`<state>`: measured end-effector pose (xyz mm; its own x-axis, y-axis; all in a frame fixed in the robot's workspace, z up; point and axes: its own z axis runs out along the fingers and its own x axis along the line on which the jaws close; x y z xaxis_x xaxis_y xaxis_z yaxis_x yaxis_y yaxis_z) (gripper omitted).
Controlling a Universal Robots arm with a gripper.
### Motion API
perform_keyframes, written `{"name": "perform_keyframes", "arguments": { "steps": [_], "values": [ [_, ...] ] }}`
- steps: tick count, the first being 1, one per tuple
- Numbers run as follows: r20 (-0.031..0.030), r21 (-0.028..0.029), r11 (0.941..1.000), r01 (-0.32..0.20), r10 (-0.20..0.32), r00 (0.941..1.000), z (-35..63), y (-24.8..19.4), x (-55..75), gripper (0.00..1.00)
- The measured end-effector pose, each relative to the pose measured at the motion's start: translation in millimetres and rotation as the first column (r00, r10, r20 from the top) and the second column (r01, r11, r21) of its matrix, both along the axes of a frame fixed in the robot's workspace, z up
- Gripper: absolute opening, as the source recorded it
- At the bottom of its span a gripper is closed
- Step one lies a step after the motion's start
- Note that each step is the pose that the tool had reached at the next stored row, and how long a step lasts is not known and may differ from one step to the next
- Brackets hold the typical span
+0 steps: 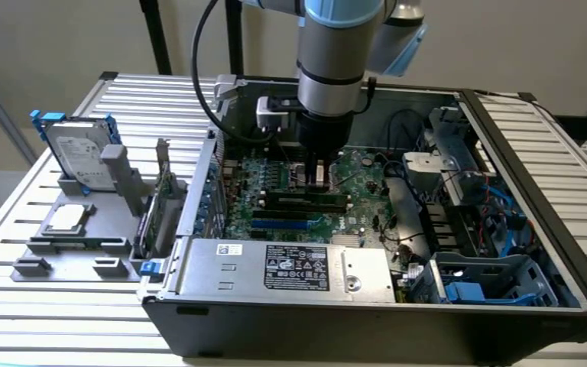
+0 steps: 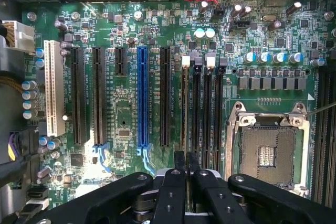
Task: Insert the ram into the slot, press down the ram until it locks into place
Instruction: 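Insert the ram into the slot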
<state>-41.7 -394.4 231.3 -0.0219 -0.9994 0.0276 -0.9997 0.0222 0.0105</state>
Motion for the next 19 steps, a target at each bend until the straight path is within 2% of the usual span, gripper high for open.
{"name": "perform_keyframes", "arguments": {
  "steps": [12,14,15,19],
  "values": [
    [-0.0001,-0.0004,1.0000,0.001,-0.001,1.0000,-2.9,0.0,0.0,0.13],
    [-0.0001,-0.0005,1.0000,0.001,-0.001,1.0000,-3.0,0.0,0.0,0.14],
    [-0.0001,-0.0003,1.0000,0.001,-0.001,1.0000,-3.0,0.0,0.0,0.20],
    [-0.0013,0.0000,1.0000,0.002,-0.002,1.0000,0.2,0.0,-0.1,0.20]
  ]
}}
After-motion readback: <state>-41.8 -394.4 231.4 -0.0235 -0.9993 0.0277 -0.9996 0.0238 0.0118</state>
